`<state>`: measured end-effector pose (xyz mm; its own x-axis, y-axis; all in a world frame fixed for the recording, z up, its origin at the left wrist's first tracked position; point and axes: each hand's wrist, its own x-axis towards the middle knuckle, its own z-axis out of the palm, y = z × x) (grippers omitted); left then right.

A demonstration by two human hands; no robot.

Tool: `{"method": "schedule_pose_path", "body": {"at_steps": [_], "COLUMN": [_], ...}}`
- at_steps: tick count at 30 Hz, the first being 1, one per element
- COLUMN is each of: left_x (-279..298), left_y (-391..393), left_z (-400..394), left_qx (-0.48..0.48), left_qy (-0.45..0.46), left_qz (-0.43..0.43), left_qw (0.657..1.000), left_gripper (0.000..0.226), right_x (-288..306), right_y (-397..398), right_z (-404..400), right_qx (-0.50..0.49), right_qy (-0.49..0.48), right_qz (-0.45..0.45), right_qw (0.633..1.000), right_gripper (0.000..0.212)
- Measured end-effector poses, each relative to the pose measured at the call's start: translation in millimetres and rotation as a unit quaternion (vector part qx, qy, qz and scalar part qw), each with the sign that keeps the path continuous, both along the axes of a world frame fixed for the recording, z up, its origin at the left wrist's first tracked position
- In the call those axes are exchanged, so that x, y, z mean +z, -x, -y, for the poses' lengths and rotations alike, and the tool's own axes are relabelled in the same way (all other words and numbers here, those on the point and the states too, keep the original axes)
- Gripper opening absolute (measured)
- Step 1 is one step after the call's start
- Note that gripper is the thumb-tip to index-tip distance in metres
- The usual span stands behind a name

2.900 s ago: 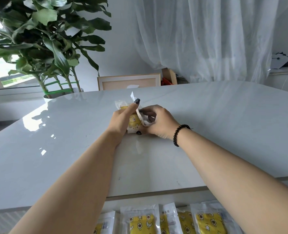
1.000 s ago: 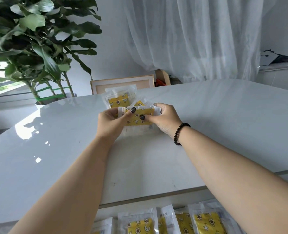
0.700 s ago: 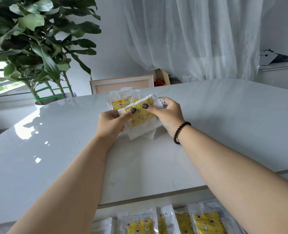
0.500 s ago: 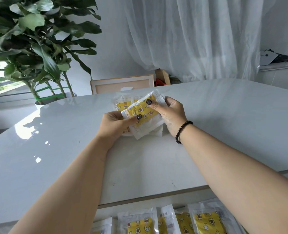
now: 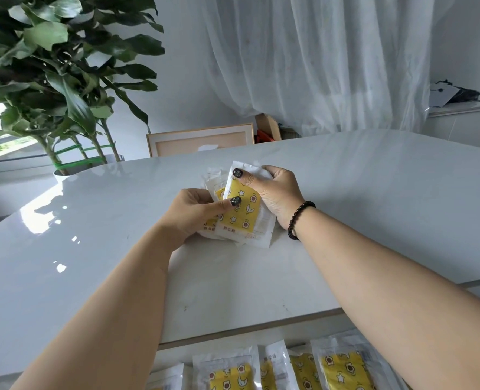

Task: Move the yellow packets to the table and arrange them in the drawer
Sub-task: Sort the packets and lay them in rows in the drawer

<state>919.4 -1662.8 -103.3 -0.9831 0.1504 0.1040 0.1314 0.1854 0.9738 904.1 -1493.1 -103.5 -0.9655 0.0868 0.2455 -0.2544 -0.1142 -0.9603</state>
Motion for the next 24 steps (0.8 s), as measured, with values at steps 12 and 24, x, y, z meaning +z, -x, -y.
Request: {"method": "schedule_pose_path", "body": {"at_steps": [12,24], "left_x": [1,4], "left_y": [10,3], "left_z": [13,9], "left_qx": [0.135,0.08], "left_qy": [-0.178,-0.116], "left_qz": [0.011,-0.027], "left_qw": [0.975,0.99], "left_gripper": [0.016,0.051], "right_x": [-10,-4], "right_y": [8,8], "right_z": [8,-2], "right_qx": [0.049,-0.02], "right_qy": [-0.127,0.075], "right_qz": [-0.001,-0.034], "right_qw": [0.991,0.996], "right_gripper": [0.056,0.022]}}
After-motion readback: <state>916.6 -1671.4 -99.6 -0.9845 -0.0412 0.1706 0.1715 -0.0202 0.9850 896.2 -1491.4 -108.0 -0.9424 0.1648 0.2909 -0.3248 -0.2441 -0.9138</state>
